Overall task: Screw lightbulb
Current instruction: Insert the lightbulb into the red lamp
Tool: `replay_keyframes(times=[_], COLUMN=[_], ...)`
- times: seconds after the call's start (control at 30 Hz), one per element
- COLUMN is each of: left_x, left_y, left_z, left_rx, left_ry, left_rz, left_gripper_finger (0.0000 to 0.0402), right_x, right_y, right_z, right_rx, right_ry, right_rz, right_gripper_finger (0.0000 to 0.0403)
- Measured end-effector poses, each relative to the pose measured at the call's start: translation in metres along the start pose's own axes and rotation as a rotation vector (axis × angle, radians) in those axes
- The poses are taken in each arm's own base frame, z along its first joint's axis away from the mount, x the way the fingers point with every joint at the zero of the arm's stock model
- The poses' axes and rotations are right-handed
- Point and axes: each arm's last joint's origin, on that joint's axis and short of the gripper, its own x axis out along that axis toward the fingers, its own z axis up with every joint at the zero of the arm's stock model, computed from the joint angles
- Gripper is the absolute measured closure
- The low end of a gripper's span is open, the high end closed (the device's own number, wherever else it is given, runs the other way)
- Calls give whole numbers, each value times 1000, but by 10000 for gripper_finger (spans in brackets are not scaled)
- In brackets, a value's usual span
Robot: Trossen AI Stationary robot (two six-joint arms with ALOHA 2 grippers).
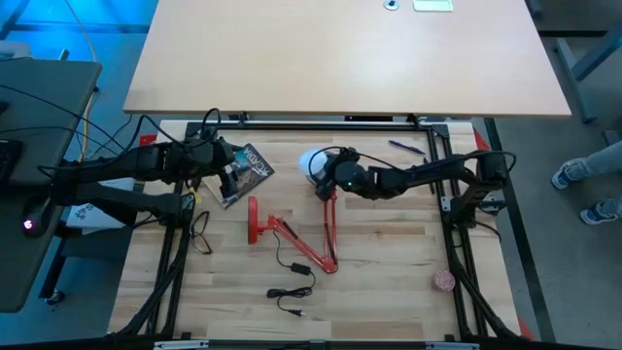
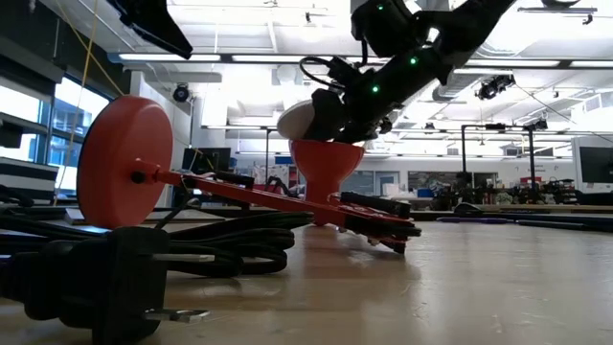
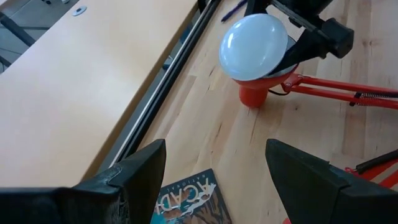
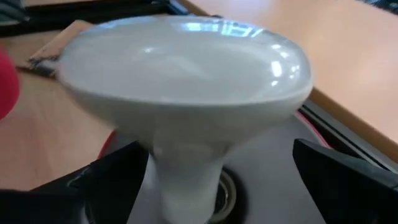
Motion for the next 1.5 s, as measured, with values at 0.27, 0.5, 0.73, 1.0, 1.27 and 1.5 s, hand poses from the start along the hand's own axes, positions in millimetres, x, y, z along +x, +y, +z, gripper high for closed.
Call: replay_keyframes(times=[0.27, 0.5, 0.73, 1.0, 1.27, 1.5], left_x=[0, 0, 0, 0, 0, 0], left_y=[1, 1, 1, 1, 2, 2], left_z=[0, 0, 0, 0, 0, 0], left_rx=[24, 17, 17, 16, -25, -96], left_ry=[2, 0, -1, -2, -2, -5], left_rz=[22, 26, 28, 45, 52, 54], left_gripper_finger=[133, 133, 133, 133, 133, 133], right_x=[-13, -17, -23, -33, -44, -60], right_y=[-5, -8, -9, -15, -25, -34], right_z=[1, 4, 8, 8, 17, 24], right_rx=[-50, -59, -94, -130, -124, -51], right_ry=[82, 81, 84, 135, 126, 128], right_rz=[78, 84, 125, 119, 114, 112], right_gripper_finger=[8, 8, 8, 8, 8, 8])
